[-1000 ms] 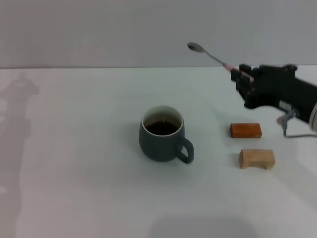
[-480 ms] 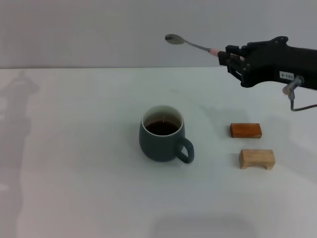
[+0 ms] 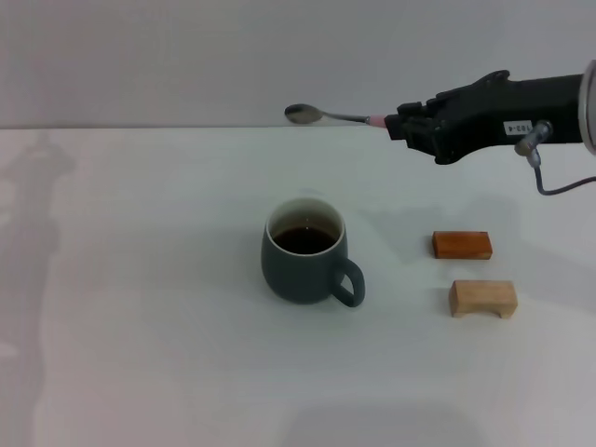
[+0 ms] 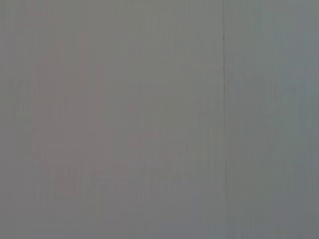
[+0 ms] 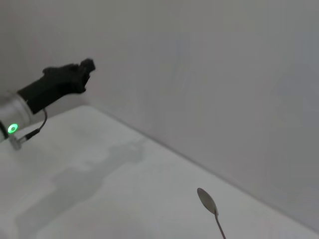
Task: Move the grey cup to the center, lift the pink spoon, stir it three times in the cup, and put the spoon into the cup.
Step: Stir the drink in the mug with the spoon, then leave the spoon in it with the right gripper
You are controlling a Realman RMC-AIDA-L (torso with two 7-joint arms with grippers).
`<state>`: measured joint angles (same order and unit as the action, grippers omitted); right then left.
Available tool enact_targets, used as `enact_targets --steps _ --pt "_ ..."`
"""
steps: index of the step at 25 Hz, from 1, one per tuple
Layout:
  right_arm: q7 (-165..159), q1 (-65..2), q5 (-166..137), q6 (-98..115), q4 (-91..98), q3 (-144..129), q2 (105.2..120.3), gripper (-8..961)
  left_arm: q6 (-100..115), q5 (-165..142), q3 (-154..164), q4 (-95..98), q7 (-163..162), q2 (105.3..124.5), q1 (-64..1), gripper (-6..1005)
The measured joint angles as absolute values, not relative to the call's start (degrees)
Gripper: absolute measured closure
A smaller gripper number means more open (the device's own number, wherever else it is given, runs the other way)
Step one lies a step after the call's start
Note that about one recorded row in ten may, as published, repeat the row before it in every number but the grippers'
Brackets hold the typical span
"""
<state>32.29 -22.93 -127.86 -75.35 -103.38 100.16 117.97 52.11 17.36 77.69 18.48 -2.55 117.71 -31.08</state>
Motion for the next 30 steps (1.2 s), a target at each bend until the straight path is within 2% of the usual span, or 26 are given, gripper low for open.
enact_targets --steps 3,8,23,30 --pt "30.94 -28.24 -127.99 -81.86 -99.74 103.59 118.11 830 52.24 17.36 77.69 18.48 -2.55 117.78 -31.2 919" --pt "29.59 -32.84 -128.17 -84.97 -95.2 105.58 118.03 830 52.42 17.38 77.69 18.5 -2.55 117.78 -31.21 918" --pt "23.49 -43.86 -132.88 -92.13 -86.83 108.24 116.9 829 52.19 17.33 77.52 19.32 -2.24 117.59 -31.2 915" --pt "23.12 -46.4 -134.66 -94.13 -82.02 108.72 116.34 829 52.15 17.09 77.52 19.34 -2.16 117.59 -31.24 914"
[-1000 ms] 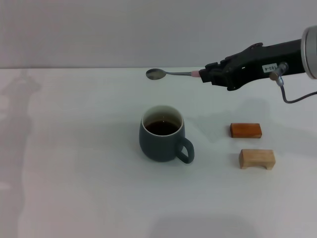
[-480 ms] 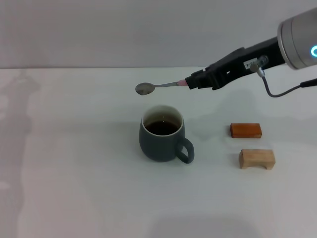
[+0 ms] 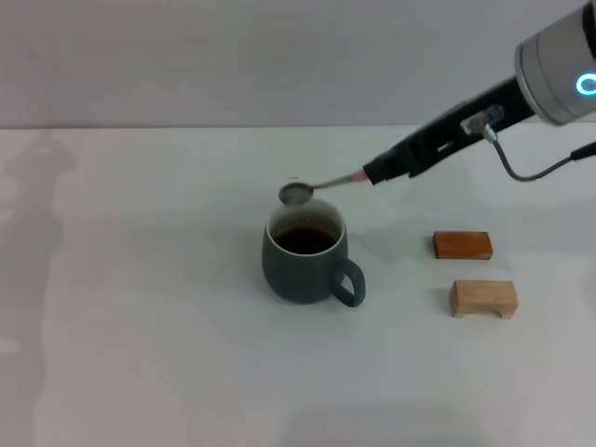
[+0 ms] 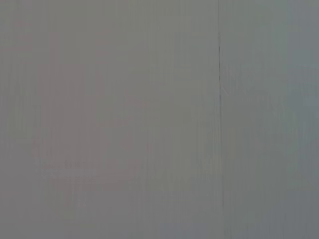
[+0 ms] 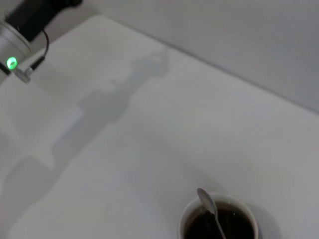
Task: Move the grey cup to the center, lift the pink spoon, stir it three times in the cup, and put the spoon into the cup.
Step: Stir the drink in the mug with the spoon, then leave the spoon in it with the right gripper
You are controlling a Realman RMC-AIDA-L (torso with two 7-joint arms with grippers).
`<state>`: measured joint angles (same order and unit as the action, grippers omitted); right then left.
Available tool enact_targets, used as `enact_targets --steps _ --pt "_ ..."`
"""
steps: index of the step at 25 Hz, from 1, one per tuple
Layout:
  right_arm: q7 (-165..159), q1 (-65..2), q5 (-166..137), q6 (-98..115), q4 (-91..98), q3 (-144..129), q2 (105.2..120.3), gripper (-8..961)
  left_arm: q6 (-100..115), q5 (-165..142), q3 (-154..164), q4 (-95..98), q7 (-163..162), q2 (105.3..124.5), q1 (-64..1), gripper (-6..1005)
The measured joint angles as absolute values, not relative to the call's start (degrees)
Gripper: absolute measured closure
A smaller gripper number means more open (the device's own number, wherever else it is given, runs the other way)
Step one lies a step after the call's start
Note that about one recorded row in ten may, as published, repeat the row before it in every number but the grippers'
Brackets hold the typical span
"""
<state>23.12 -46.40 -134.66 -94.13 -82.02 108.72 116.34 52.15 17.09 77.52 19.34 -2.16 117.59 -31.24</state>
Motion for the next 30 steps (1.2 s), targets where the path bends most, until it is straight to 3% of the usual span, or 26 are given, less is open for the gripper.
enact_targets --steps 21,30 --pt "27.35 -51.24 -135.52 -91.04 -65.45 107.78 115.62 830 52.58 16.96 77.69 19.34 -2.54 117.86 -30.91 910" --pt "29.02 -57.04 -136.33 -87.14 -57.31 105.29 115.57 830 53.11 16.96 77.61 19.34 -2.73 117.86 -30.76 908"
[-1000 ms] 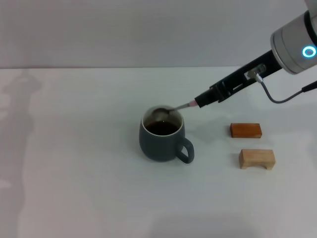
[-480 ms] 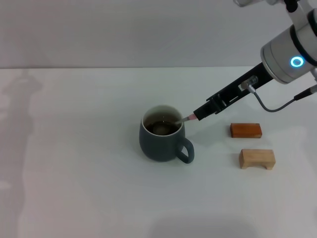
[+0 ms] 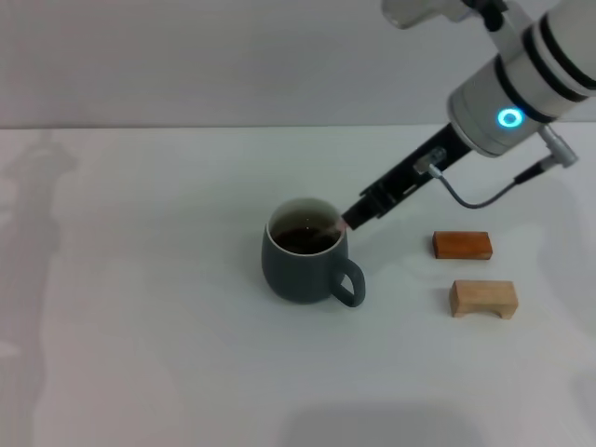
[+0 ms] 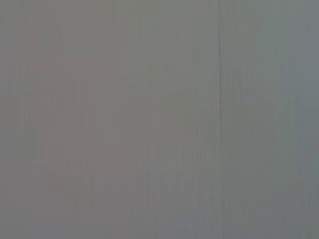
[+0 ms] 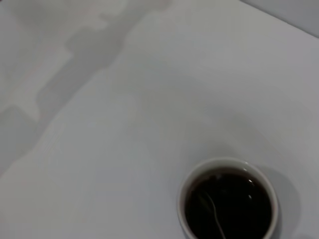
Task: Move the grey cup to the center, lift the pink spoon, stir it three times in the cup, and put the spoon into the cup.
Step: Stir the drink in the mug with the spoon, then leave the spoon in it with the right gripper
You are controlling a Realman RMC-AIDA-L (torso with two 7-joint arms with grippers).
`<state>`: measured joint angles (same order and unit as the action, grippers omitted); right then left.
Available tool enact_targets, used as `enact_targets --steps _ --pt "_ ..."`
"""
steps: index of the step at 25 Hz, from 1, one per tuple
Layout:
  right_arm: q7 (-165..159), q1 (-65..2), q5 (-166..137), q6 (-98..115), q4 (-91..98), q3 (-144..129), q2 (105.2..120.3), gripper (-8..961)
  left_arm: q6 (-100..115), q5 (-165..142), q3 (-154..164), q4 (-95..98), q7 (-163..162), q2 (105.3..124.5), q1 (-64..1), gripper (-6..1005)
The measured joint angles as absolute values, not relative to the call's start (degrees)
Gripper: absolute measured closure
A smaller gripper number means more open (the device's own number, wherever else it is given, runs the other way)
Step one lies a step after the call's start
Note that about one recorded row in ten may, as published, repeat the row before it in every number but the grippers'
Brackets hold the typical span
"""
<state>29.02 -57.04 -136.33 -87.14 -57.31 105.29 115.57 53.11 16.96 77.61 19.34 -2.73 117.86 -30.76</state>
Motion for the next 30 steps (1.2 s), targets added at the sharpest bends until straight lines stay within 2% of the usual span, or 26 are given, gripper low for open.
enact_targets --steps 12,30 --pt "31.22 -62.54 -136.98 -82.19 -49.63 102.75 116.04 830 54.67 17.2 77.54 19.34 -5.04 117.63 -30.2 906" --pt "31.1 -65.25 -139.19 -78.91 -46.04 102.1 116.75 829 55.72 17.43 77.52 19.34 -5.19 117.59 -30.24 902"
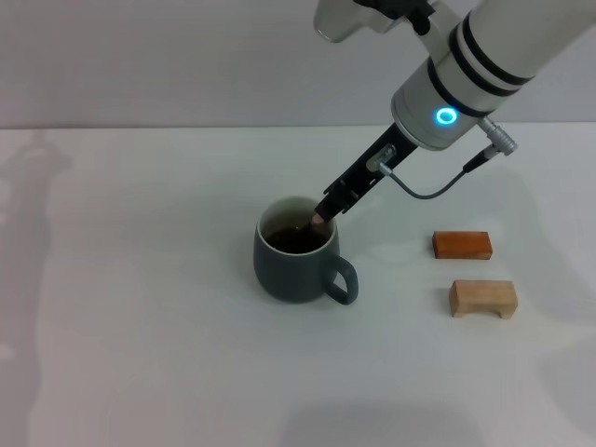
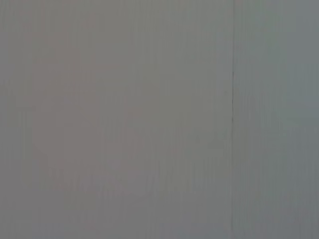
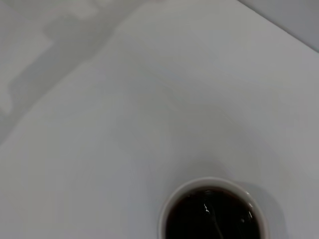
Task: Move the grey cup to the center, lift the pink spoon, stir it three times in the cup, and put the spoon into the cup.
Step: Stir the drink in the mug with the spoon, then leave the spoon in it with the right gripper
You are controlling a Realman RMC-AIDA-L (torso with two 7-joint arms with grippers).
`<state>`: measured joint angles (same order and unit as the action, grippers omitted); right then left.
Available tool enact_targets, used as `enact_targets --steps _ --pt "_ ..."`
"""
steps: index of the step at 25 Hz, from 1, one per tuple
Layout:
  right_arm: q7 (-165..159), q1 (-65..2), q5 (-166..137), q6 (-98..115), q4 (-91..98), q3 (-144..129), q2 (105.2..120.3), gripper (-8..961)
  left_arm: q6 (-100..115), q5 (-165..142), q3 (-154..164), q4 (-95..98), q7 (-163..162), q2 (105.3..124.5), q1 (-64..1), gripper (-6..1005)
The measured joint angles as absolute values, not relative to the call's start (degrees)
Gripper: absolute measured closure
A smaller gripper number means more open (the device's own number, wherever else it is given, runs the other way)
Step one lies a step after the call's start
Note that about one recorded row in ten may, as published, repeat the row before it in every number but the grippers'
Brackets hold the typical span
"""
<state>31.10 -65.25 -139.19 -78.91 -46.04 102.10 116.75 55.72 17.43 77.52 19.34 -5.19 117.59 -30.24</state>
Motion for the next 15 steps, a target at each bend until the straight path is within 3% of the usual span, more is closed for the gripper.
enact_targets --steps 15 --pt "30.05 -67.2 -140.72 -81.84 -47.37 102.06 117.56 829 56.0 17.39 77.43 19.34 -5.19 117.6 -30.24 900"
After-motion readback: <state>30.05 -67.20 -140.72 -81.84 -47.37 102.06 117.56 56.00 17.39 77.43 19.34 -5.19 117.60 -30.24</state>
